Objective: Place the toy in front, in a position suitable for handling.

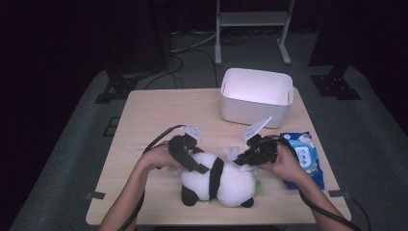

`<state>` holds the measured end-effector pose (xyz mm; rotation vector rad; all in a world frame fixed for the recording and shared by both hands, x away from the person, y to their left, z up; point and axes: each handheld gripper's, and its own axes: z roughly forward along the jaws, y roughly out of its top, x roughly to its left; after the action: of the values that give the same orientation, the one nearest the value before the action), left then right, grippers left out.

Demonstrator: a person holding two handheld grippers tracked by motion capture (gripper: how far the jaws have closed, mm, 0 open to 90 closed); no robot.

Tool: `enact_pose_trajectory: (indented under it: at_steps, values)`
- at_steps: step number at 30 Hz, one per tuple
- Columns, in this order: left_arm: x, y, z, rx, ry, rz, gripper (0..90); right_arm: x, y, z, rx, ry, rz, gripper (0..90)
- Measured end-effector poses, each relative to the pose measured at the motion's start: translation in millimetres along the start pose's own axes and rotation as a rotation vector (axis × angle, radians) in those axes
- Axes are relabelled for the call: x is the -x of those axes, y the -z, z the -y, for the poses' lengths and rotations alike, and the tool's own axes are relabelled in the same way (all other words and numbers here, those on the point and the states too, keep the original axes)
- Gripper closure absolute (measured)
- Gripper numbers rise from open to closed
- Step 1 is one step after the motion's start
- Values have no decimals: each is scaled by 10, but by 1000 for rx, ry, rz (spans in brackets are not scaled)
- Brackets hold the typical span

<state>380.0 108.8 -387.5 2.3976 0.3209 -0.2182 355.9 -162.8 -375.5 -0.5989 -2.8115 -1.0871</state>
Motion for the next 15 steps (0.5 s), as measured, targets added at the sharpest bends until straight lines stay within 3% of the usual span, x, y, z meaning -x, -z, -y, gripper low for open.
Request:
enact_pose_trajectory:
  at_steps: [3, 8, 15]
  values:
    - [1, 21, 20, 42, -12, -17, 446, 49, -14, -19, 3, -8, 1, 826]
    - [-24, 45, -16, 79, -21, -45, 475, 124, -16, -82, -5, -16, 13, 825]
    - [-68, 108, -111, 111, -43, -178, 489, 269, 19, -249, -10, -27, 48, 825]
